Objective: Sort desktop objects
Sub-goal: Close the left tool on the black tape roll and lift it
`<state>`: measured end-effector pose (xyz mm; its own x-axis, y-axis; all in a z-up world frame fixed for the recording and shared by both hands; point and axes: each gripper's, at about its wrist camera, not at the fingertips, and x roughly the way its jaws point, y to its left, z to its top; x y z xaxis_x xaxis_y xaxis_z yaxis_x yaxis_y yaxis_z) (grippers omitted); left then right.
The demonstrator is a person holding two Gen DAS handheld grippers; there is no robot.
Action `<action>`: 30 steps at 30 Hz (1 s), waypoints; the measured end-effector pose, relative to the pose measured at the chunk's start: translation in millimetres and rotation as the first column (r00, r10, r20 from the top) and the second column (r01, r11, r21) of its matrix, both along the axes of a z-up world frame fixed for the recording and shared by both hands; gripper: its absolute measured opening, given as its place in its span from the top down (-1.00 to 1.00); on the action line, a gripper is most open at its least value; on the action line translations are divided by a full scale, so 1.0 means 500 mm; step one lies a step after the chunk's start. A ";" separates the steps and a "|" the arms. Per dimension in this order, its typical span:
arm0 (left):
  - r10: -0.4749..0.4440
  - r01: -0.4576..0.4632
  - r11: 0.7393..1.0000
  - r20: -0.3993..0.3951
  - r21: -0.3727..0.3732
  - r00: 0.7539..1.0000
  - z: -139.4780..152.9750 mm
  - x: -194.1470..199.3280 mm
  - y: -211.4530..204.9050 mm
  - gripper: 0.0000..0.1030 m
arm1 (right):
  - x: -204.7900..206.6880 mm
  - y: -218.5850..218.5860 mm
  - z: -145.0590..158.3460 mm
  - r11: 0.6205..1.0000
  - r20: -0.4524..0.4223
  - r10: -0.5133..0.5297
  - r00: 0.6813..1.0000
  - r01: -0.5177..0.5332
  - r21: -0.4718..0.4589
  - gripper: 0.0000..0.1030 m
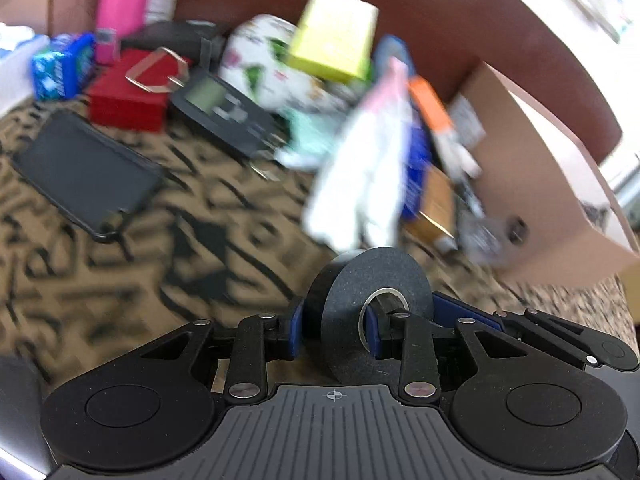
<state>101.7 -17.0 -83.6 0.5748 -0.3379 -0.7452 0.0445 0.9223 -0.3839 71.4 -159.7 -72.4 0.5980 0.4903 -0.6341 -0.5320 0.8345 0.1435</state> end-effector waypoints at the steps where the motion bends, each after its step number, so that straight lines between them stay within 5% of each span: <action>1: -0.017 0.017 1.000 -0.004 -0.005 1.000 -0.002 -0.014 -0.015 0.41 | -0.014 -0.020 -0.001 1.000 -0.007 -0.018 1.000 0.018 0.002 0.39; 13: -0.253 0.253 0.967 -0.012 0.013 0.967 -0.010 -0.115 -0.228 0.35 | -0.157 -0.247 -0.032 0.969 -0.044 -0.242 0.969 0.244 0.042 0.39; 14: -0.259 0.259 0.966 -0.012 0.012 0.966 -0.010 -0.119 -0.235 0.10 | -0.161 -0.258 -0.036 0.964 -0.055 -0.254 0.966 0.257 0.062 0.39; 20: -0.215 0.215 0.976 -0.005 0.041 0.977 -0.008 -0.130 -0.234 -0.49 | -0.170 -0.286 -0.044 0.949 -0.082 -0.273 0.959 0.282 0.138 0.35; 30: -0.254 0.253 0.964 0.000 0.085 0.967 -0.008 -0.129 -0.244 -0.30 | -0.165 -0.297 -0.057 0.942 -0.120 -0.272 0.955 0.290 0.167 0.34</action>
<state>37.3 -138.8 -87.4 0.4865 -0.4104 -0.7713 0.2843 0.9091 -0.3044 -11.2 -308.0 -100.6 0.6699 0.4223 -0.6106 -0.2563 0.9035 0.3436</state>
